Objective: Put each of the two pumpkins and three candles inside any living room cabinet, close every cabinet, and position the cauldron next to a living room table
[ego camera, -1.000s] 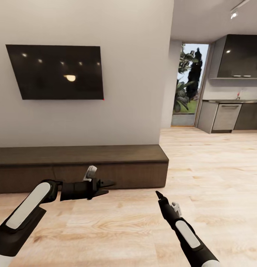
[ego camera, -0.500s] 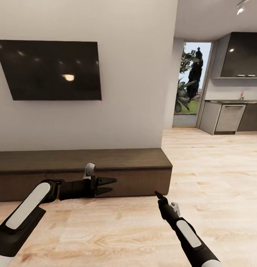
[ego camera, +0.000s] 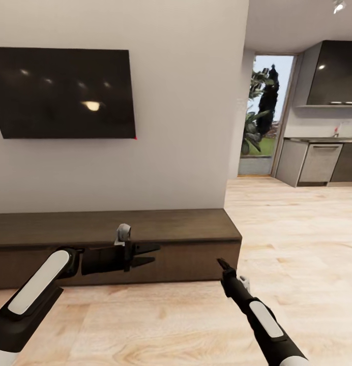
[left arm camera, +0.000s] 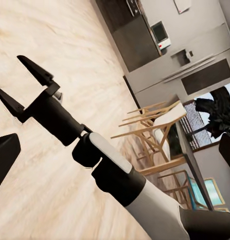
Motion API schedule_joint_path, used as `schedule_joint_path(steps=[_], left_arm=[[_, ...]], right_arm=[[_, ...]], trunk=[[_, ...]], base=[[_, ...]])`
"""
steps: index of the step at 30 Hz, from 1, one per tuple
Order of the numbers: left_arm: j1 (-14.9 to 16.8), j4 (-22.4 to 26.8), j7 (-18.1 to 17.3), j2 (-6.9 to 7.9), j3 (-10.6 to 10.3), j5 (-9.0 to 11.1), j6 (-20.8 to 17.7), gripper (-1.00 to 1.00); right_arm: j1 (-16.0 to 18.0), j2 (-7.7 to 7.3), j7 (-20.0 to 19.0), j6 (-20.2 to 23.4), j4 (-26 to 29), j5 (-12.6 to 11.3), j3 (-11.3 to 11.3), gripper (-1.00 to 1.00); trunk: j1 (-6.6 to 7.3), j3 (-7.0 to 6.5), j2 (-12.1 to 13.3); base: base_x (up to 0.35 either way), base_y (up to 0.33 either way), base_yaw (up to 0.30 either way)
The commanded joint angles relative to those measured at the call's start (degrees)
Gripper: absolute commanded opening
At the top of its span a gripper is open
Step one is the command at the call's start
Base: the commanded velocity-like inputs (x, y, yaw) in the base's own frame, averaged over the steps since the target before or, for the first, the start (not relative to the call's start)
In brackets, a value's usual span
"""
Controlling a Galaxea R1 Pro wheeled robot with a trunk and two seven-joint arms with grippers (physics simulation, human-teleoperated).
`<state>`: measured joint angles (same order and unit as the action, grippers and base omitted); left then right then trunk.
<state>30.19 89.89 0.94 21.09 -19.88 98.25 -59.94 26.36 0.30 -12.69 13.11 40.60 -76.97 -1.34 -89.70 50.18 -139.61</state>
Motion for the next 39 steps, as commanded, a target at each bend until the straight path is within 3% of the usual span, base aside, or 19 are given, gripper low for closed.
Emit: schedule_joint_path(steps=[1, 3, 10, 39], left_arm=[[0.0, 0.0, 0.1, 0.03, -0.1, 0.2, -0.1, 1.0], [0.0, 0.0, 0.1, 0.03, -0.1, 0.2, -0.1, 1.0], [0.0, 0.0, 0.2, -0.05, -0.1, 0.2, -0.1, 1.0], [0.0, 0.6, 0.1, 0.1, -0.1, 0.3, -0.1, 1.0]], right_arm=[[0.0, 0.05, -0.4, 0.6, 0.0, -0.5, -0.9, 1.0], [0.0, 0.14, -0.9, 1.1, 0.0, -0.4, -3.1, 1.0], [0.0, 0.21, -1.5, 1.6, -0.1, -0.4, -5.6, 1.0], [0.0, 0.4, -1.4, 1.1, -0.1, -0.3, -5.9, 1.0]], trunk=[[-0.01, 0.06, 0.0], [-0.01, 0.06, 0.0], [-0.01, 0.06, 0.0], [-0.01, 0.06, 0.0]], base=[[0.136, 0.0, 0.0], [0.089, 0.0, 0.0], [0.076, 0.0, 0.0], [0.204, 0.0, 0.0]])
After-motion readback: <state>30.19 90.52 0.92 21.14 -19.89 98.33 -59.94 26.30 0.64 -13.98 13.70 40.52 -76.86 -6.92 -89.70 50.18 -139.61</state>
